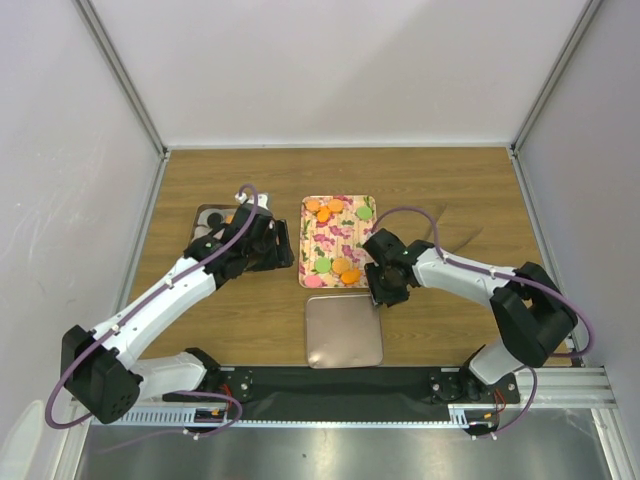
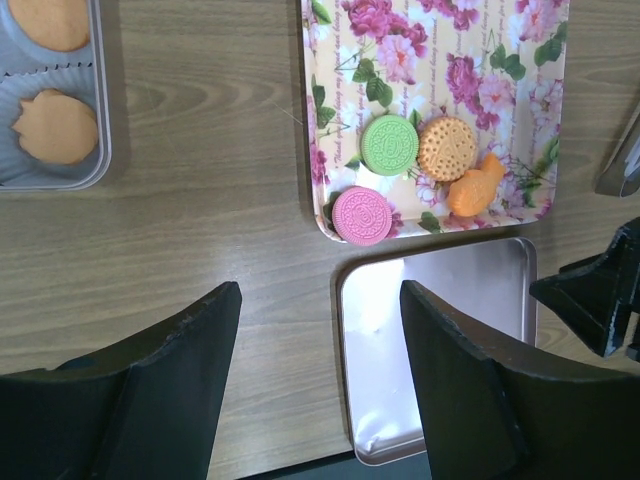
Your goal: Pack the cookies
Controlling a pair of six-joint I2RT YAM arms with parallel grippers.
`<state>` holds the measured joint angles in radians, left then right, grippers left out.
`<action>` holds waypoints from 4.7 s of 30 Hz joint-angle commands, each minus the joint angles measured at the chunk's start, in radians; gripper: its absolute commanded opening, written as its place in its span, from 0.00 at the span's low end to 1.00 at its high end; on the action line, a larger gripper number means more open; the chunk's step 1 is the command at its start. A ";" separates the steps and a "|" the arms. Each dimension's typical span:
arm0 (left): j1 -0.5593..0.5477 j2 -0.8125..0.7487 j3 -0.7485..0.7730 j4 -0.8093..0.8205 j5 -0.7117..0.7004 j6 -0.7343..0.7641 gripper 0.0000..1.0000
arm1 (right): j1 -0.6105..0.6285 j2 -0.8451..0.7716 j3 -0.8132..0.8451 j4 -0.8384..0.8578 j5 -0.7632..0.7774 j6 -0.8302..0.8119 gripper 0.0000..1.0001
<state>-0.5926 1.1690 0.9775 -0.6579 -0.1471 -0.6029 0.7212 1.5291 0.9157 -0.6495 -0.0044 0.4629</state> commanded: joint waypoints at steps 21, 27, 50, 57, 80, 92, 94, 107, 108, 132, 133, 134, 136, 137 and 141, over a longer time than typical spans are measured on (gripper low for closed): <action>0.007 -0.046 -0.042 0.001 0.069 0.022 0.74 | 0.038 0.072 -0.051 0.134 0.047 0.017 0.00; 0.014 -0.060 -0.048 0.009 0.132 0.051 0.79 | 0.038 0.057 0.063 -0.001 0.015 0.043 0.00; 0.094 -0.068 -0.085 0.130 0.468 0.016 0.85 | -0.101 0.109 0.494 -0.177 -0.058 0.079 0.00; 0.138 -0.040 -0.077 0.198 0.563 -0.046 0.82 | -0.134 0.138 0.558 -0.130 -0.146 0.131 0.00; 0.237 0.031 0.010 0.242 0.710 -0.118 0.10 | -0.146 0.180 0.666 -0.085 -0.143 0.119 0.05; 0.278 0.098 0.147 0.098 0.660 -0.153 0.00 | -0.080 0.168 0.831 -0.176 0.144 -0.044 0.80; 0.298 0.124 0.176 0.064 0.662 -0.201 0.00 | -0.016 0.128 0.830 -0.148 0.208 -0.099 0.82; 0.364 0.198 0.354 -0.147 0.670 -0.501 0.00 | 0.349 -0.139 0.620 0.128 0.420 -0.572 0.90; 0.376 0.216 0.386 -0.169 0.676 -0.518 0.00 | 0.375 -0.142 0.605 0.146 0.431 -0.590 0.90; 0.401 0.290 0.509 -0.341 0.768 -0.537 0.00 | 0.486 0.012 0.552 0.318 0.523 -0.972 0.85; 0.401 0.290 0.507 -0.339 0.774 -0.534 0.00 | 0.485 0.017 0.551 0.326 0.524 -0.981 0.84; 0.401 0.291 0.509 -0.339 0.776 -0.532 0.00 | 0.481 0.023 0.548 0.342 0.526 -0.987 0.81; 0.402 0.293 0.510 -0.341 0.788 -0.526 0.00 | 0.471 0.034 0.531 0.367 0.543 -1.006 0.79; 0.401 0.291 0.510 -0.339 0.791 -0.525 0.00 | 0.468 0.036 0.523 0.393 0.541 -1.012 0.79; 0.401 0.290 0.514 -0.342 0.797 -0.509 0.00 | 0.448 0.042 0.515 0.432 0.535 -1.027 0.78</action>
<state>-0.1997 1.4689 1.4460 -0.9463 0.5697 -1.0264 1.1824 1.5658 1.4261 -0.3141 0.5083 -0.5274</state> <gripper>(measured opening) 0.189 0.781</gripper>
